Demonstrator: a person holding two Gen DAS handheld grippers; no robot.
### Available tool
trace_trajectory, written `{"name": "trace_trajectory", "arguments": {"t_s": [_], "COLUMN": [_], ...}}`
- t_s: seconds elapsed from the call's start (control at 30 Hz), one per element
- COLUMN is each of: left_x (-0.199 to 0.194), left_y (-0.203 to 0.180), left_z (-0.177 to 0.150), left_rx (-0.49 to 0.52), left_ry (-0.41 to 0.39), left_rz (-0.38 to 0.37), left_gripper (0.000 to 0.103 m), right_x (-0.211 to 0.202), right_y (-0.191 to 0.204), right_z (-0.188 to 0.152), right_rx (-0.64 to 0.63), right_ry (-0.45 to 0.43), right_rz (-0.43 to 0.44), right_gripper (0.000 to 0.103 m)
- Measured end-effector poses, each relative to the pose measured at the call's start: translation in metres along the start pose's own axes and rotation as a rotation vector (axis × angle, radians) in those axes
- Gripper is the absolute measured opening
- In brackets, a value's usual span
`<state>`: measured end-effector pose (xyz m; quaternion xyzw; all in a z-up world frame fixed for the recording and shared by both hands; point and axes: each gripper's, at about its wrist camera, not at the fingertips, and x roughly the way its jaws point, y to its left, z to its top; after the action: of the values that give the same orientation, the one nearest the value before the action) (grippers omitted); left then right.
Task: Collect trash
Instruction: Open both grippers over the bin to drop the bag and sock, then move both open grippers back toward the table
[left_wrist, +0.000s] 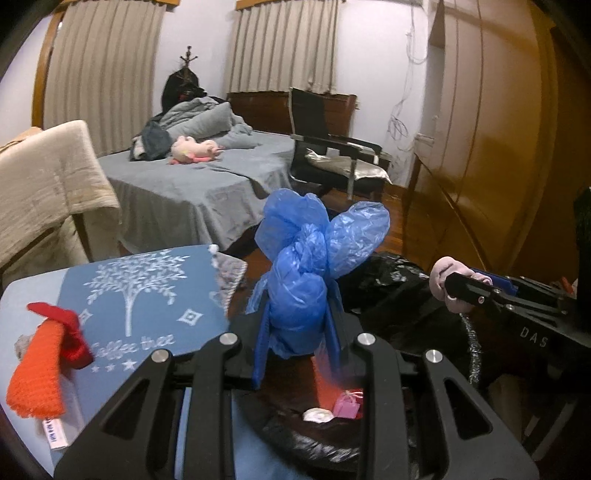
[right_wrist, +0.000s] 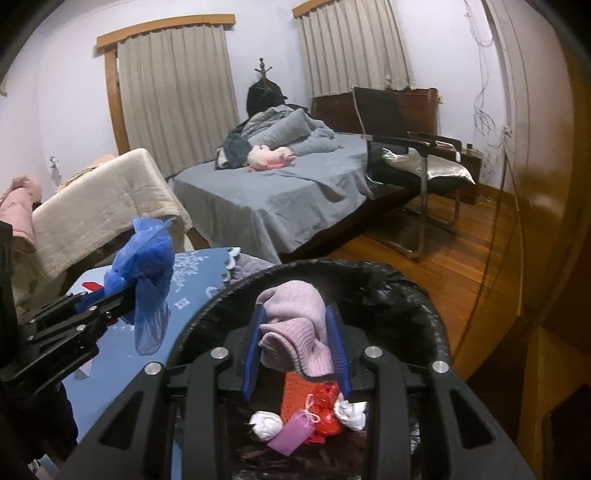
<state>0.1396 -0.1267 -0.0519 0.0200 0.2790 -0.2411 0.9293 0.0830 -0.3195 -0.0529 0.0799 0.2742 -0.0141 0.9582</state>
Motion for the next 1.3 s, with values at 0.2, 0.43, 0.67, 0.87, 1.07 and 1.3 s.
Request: {"name": "trace_trajectory", "arguments": {"t_s": [0.2,0.43,0.67,0.87,1.07,1.3], "left_x": [0.022,0.046,0.052,0.035,0.008,-0.022], "left_y": [-0.018,-0.026,-0.026,-0.007,0.015,0.043], "left_z": [0.0,-0.004,-0.016,-0.017,-0.015,-0.022], "left_rx": [0.037,0.037,0.044,0.017,0.014,-0.024], "left_ry": [0.016,0.057,0.087,0.05,0.003,-0.011], "left_rz": [-0.032,-0.062,-0.105,-0.038,0.047,0.123], "left_gripper": [0.026,0.031,0.063,0.079,0.087,0.088], "right_x": [0.007,0.014,0.011,0.003,0.004,0.012], "right_y": [-0.016,-0.03,-0.04,-0.036,-0.024,0.006], "right_z": [0.0,-0.003,-0.003,-0.001,-0.002,-0.005], "right_rx": [0.013,0.018,0.04,0.042,0.044,0.02], "right_ry": [0.008,0.022,0.001,-0.031,-0.019,-0.003], "right_rz": [-0.028,-0.058,-0.089,-0.101,-0.076,-0.03], "right_gripper": [0.033,0.036,0.061,0.097,0.097,0.097]}}
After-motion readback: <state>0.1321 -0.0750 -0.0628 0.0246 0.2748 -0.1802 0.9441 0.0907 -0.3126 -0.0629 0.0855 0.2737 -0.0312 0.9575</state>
